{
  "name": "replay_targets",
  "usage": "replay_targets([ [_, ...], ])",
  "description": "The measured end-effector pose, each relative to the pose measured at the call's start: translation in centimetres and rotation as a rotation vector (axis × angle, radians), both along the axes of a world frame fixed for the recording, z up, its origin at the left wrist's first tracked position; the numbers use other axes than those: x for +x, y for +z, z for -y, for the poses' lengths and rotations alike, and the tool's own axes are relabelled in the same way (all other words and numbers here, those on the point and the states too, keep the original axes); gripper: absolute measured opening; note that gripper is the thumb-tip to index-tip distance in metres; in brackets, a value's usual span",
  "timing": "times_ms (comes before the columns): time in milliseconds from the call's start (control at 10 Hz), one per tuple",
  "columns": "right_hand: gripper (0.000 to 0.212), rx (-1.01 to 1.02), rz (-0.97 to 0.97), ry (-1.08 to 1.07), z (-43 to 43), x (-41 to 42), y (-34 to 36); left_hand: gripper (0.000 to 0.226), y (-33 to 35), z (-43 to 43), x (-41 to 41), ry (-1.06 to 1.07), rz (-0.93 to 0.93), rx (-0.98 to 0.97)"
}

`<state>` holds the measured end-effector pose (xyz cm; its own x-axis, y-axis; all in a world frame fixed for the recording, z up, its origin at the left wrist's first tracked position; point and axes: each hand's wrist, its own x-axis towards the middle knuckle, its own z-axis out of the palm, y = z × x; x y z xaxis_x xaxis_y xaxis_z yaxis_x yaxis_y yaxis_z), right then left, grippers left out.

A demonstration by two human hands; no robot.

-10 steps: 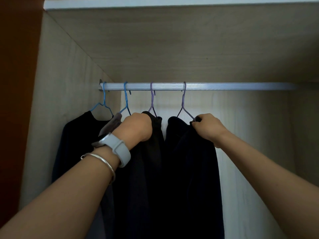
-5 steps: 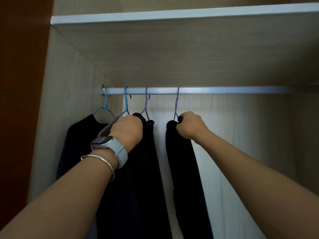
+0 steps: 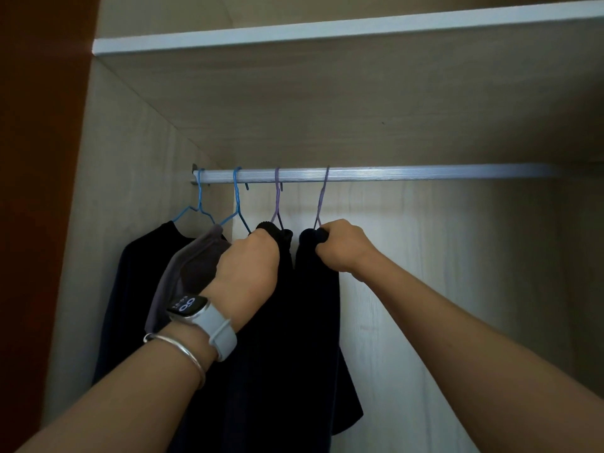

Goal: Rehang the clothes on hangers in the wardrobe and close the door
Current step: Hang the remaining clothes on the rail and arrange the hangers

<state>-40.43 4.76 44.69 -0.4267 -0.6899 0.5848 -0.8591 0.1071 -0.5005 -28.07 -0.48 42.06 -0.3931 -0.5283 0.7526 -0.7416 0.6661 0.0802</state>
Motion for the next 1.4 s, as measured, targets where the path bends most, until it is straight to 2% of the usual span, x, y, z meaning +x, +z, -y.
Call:
replay_targets([
  [100, 0.015, 0.003, 0.052, 0.017, 0.1, 0.2, 0.0, 0.022, -0.1, 0.2, -0.1, -0.034, -0.02, 0.016],
  [200, 0.054, 0.022, 0.165, 0.171, -0.8, 0.2, -1.3, 0.036, -1.4, 0.2, 0.1, -0.122, -0.108, 0.043],
  [300, 0.069, -0.185, 0.146, 0.329, -3.0, 0.7, -6.8, 0.07, -5.7, -0.1, 1.1, -0.341, -0.314, 0.163],
  [400, 0.055, -0.375, 0.211, 0.386, -3.6, 0.7, -16.3, 0.076, -12.8, -0.9, 1.8, -0.452, -0.466, 0.232],
  [500, 0.043, -0.27, 0.519, 0.348, -3.4, 0.9, -25.1, 0.079, -19.4, -1.1, 1.5, -0.447, -0.594, 0.231],
  [600, 0.03, -0.214, 0.682, 0.276, -3.9, 0.8, -30.9, 0.081, -25.8, -2.0, 1.0, -0.452, -0.668, 0.469],
  [700, 0.015, -0.113, 0.806, 0.19, -5.2, 0.7, -34.9, 0.066, -33.2, -2.7, 1.2, -0.323, -0.626, 0.828],
  [800, 0.016, -0.013, 0.869, 0.095, -6.3, 0.3, -38.6, 0.055, -38.3, -3.0, 1.6, -0.122, -0.554, 1.105],
  [900, 0.019, 0.034, 0.88, 0.074, -6.8, 0.0, -40.7, 0.048, -40.4, -2.8, 1.5, -0.108, -0.441, 1.395],
  [1000, 0.019, 0.081, 0.858, 0.044, -6.7, -0.5, -41.3, 0.044, -40.9, -1.0, 0.7, -0.014, -0.448, 1.423],
  [1100, 0.018, 0.054, 0.785, -0.025, -6.6, -1.7, -41.2, 0.034, -39.1, 0.5, -0.7, -0.104, -0.548, 1.337],
  [1200, 0.021, 0.013, 0.778, -0.09, -6.6, -2.6, -40.8, 0.034, -36.2, 1.3, -1.8, -0.224, -0.639, 1.261],
  [1300, 0.024, -0.009, 0.783, -0.137, -6.6, -2.7, -40.4, 0.036, -34.8, 1.3, -1.9, -0.277, -0.616, 1.207],
  [1400, 0.025, -0.018, 0.783, -0.175, -6.9, -2.5, -40.0, 0.029, -36.8, 1.1, -1.6, -0.317, -0.538, 1.219],
])
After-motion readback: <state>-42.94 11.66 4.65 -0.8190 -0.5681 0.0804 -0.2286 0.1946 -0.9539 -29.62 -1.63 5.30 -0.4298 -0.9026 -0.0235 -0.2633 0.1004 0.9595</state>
